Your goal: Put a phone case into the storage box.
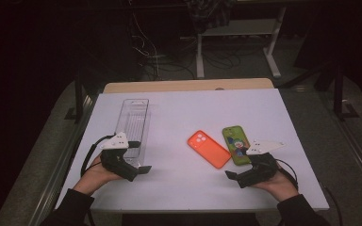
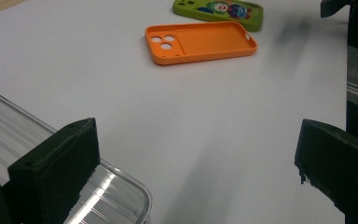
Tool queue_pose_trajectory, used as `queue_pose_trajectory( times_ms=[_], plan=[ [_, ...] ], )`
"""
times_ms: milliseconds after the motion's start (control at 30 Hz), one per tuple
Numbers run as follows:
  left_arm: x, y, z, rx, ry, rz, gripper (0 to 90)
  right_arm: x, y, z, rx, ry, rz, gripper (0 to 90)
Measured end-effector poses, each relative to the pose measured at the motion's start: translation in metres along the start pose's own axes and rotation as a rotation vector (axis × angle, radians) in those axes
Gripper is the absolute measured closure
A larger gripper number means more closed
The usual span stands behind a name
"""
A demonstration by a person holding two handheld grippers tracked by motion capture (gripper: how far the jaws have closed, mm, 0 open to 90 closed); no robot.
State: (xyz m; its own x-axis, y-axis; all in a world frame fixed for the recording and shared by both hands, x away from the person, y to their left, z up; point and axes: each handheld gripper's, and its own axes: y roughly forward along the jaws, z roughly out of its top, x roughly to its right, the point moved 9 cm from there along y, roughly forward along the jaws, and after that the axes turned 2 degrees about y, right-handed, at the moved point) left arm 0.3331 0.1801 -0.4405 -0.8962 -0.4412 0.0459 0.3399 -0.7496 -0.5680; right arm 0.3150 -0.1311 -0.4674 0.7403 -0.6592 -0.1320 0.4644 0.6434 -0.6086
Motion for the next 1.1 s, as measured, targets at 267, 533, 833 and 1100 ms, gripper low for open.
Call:
queue_pose_trajectory(
  times_ms=[267,533,833,1100],
  plan=[
    [0.001,0.001,-0.001,-0.006,0.000,-0.004,0.0,0.000,-0.002,0.002,0.008,0.006,-0.003,0.0],
    [-0.002,0.000,0.001,0.004,-0.014,0.003,0.0,0.008,-0.006,0.006,0.023,0.020,-0.044,0.0],
    [-0.003,-0.001,0.001,0.017,-0.021,0.002,0.0,0.017,-0.014,0.018,0.035,0.033,-0.083,0.0],
    [-0.007,0.001,-0.001,-0.007,-0.020,-0.005,0.0,0.023,-0.009,0.023,0.004,0.046,-0.095,0.0]
  ],
)
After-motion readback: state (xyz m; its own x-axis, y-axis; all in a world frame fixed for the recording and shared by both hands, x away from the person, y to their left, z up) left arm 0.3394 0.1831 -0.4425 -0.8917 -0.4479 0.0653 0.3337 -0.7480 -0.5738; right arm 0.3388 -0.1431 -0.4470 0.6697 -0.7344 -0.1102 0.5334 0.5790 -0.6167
